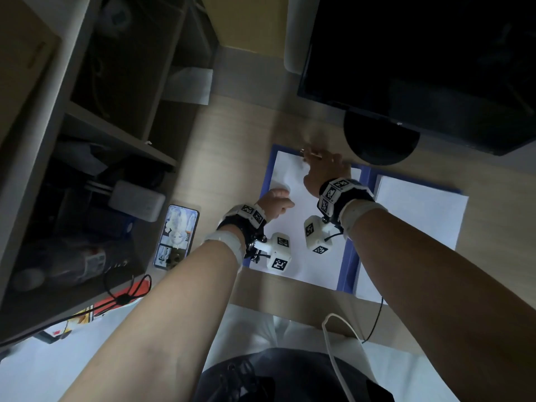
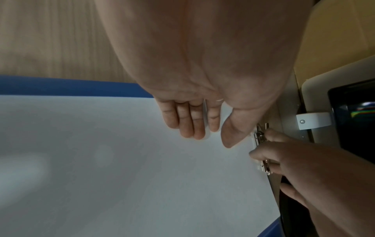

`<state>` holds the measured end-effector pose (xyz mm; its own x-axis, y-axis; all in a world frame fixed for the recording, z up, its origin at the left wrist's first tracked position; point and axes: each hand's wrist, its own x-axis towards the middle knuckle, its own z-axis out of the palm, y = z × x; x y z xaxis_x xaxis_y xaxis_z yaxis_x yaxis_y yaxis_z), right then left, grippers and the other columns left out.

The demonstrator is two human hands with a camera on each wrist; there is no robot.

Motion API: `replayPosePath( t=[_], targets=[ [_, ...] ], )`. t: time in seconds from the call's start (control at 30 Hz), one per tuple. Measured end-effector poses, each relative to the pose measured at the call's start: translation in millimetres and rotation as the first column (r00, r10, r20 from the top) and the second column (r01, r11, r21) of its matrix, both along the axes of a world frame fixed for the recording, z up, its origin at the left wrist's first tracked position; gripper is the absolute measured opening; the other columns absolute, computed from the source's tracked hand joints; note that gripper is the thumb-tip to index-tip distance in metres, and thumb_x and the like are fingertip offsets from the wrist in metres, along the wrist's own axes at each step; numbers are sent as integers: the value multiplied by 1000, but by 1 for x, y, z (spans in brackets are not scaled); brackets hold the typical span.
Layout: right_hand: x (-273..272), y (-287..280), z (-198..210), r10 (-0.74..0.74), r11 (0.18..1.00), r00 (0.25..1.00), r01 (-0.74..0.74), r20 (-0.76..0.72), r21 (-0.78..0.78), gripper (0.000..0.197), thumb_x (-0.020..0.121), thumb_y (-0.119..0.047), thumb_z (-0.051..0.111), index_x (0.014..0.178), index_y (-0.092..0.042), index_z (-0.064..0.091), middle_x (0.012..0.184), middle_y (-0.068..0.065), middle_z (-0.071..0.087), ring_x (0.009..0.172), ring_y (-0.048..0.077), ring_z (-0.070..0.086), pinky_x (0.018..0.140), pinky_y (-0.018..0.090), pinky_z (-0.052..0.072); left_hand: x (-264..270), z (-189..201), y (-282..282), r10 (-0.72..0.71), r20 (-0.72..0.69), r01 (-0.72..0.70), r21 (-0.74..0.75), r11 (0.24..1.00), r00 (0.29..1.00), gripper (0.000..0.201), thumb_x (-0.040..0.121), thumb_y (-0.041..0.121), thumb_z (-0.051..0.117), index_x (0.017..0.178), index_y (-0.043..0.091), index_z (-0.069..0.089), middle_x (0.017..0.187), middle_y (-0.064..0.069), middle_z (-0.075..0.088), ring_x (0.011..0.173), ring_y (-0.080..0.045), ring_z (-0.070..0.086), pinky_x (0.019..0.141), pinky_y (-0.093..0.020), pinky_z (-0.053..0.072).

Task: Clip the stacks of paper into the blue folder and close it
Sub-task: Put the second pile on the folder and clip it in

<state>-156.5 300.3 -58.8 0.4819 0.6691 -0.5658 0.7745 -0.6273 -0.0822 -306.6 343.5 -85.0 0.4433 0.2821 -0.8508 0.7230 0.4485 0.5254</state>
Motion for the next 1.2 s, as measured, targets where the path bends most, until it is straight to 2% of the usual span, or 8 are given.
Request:
replayPosePath(
  t=[0.23, 0.43, 0.6, 0.8, 0.87, 0.93, 1.07, 1.2],
  targets=[
    [1, 5, 1, 101, 995, 991, -99, 82, -29, 62, 89, -21, 42, 148, -34, 26, 147, 7, 44, 126, 37, 47, 105, 54, 34, -1, 1, 2, 8, 3, -7, -34, 999, 1000, 50, 91, 12, 55, 139, 5, 42, 71, -3, 47, 63, -11, 44, 59, -22, 33],
    [-7, 6, -5, 108, 990, 989, -99, 101, -98, 69, 90, -30, 44, 152, -33, 14, 155, 11, 31, 137, 38, 32, 110, 54, 26, -1, 4, 1, 25, 3, -25, -25, 999, 1000, 50, 91, 11, 55, 139, 6, 42, 74, 0, 50, 67, -10, 47, 64, -22, 37],
    [-7, 9, -4, 101, 993, 991, -94, 93, -78, 70, 88, -32, 49, 151, -31, 20, 151, 12, 37, 132, 39, 38, 108, 51, 33, -2, 4, 1, 55, -9, -56, -43, 998, 998, 50, 91, 12, 55, 139, 6, 42, 76, -1, 52, 70, -10, 50, 68, -23, 39],
    [7, -9, 13, -177, 980, 984, 179, -24, 90, 76, 83, -23, 55, 150, -19, 20, 145, 10, 42, 123, 39, 47, 100, 49, 41, -5, 15, 15, 112, -71, -113, -15, 993, 991, 43, 91, 6, 51, 133, -4, 46, 72, -9, 54, 51, -7, 53, 45, -14, 34],
    [5, -21, 16, -304, 945, 950, 311, -77, 98, 74, 85, -23, 55, 150, -17, 20, 150, 11, 36, 132, 38, 39, 103, 51, 39, -11, 13, 24, 157, -178, -122, 194, 973, 971, 42, 92, 14, 52, 132, 3, 52, 106, -16, 67, 81, -15, 68, 57, -17, 45],
    [1, -33, 19, -391, 913, 911, 402, -135, 65, 72, 87, -24, 55, 151, -16, 21, 153, 13, 31, 137, 37, 33, 106, 50, 36, -22, 19, 28, 132, -311, -4, 381, 924, 941, 45, 94, 24, 51, 135, 7, 51, 136, -14, 56, 122, -28, 56, 89, -28, 49],
    [-15, -60, 20, -500, 860, 844, 511, -194, 6, 70, 88, -25, 55, 150, -14, 24, 150, 13, 32, 137, 35, 30, 106, 50, 35, -24, 20, 21, 40, -400, 100, 323, 941, 916, 52, 91, 34, 52, 135, 5, 50, 138, -16, 54, 126, -34, 52, 103, -38, 42],
    [-34, -84, 16, -665, 746, 727, 658, -171, -106, 71, 83, -29, 61, 143, -9, 29, 149, 15, 29, 138, 38, 28, 107, 52, 32, -28, -122, 38, -85, -575, 234, 190, 953, 814, 97, 39, 69, 54, 120, 16, 58, 123, -9, 61, 106, -37, 59, 93, -53, 45]
  ],
)
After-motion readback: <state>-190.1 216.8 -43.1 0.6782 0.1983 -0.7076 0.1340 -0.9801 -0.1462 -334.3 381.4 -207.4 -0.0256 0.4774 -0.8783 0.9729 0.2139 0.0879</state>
